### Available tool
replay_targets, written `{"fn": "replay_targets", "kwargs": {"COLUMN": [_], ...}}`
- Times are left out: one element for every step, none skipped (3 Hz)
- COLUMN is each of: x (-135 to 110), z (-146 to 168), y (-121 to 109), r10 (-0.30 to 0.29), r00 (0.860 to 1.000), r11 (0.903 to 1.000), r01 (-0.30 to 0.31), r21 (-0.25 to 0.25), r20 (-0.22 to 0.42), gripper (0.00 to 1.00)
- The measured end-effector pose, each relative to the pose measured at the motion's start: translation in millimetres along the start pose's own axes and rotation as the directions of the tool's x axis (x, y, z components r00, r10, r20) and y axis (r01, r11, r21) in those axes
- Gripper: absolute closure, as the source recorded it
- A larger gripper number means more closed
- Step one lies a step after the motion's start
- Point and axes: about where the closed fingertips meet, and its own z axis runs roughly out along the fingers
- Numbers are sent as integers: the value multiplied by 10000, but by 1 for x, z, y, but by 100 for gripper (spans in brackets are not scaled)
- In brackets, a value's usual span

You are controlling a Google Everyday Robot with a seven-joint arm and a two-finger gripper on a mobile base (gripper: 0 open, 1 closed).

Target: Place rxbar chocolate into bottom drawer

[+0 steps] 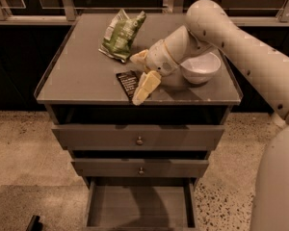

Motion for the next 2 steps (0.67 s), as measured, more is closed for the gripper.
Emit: {"fn": "replay_targets", "kwargs": {"x": [14,14], "z": [21,21], "y": [1,1], "r10": [468,471], "r00": [9988,9988], "r11": [9980,9980], "r01": [-462,-466], "r21": [-429,-435], "r20": [116,116], "gripper": [0,0]}}
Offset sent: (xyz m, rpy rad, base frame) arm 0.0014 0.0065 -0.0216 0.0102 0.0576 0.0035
